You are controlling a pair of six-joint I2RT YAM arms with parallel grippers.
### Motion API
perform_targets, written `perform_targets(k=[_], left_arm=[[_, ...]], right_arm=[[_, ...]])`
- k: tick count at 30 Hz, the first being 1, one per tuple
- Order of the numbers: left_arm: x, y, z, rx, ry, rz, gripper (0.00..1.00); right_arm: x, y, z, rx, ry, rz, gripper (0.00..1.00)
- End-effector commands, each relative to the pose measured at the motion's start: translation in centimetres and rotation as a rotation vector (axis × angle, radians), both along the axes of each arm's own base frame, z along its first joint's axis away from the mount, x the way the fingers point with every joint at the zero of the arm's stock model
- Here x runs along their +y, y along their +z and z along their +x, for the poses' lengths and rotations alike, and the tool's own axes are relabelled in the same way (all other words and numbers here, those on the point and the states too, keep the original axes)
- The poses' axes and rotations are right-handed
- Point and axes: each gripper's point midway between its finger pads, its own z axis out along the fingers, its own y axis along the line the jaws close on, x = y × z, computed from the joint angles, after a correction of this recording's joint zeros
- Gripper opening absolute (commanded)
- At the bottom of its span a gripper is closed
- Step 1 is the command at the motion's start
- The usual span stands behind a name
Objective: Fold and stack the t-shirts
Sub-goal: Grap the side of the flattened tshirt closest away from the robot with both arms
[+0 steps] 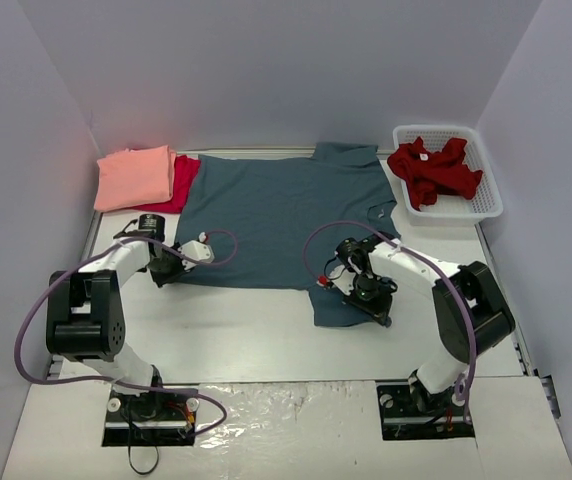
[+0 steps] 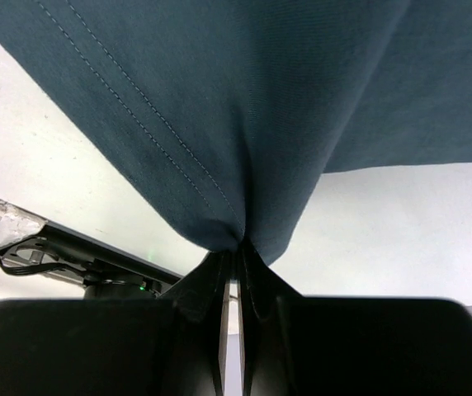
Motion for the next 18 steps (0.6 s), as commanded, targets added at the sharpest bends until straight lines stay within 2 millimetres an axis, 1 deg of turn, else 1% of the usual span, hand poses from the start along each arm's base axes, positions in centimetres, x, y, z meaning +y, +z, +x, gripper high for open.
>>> perform_targets(k=[1, 7, 9, 12, 14, 15, 18], left_arm=[[0.4, 1.3, -1.5, 0.007, -0.005, 0.023, 0.11], [0.6, 2.2, -2.8, 0.019, 0.02, 0.03, 0.12], [0.5, 3.1, -3.2, -0.005, 0.023, 0.025, 0.12], [0.4, 3.6, -4.1, -0.004, 0.027, 0.02, 0.12], [0.2, 4.3, -4.4, -0.012, 0.02, 0.01, 0.12], [0.1, 4.4, -5.0, 0.004, 0.019, 0.007, 0.12], [-0.1, 4.9, -6.0, 0.021, 0.016, -0.007, 0.12]], right_arm=[[-1.0, 2.3, -0.7, -0.002, -0.011, -0.023, 0.0], [-1.1, 3.9, -1.1, -0.033, -0.01, 0.012, 0.0], [-1.2, 4.4, -1.4, -0.044, -0.007, 0.026, 0.0], [-1.2, 5.1, -1.6, -0.056, -0.003, 0.042, 0.0], [-1.3, 5.6, -1.8, -0.059, 0.001, 0.048, 0.0], [-1.2, 6.0, -1.8, -0.074, 0.002, 0.06, 0.0], [-1.0, 7.0, -2.1, -0.09, 0.013, 0.091, 0.0]])
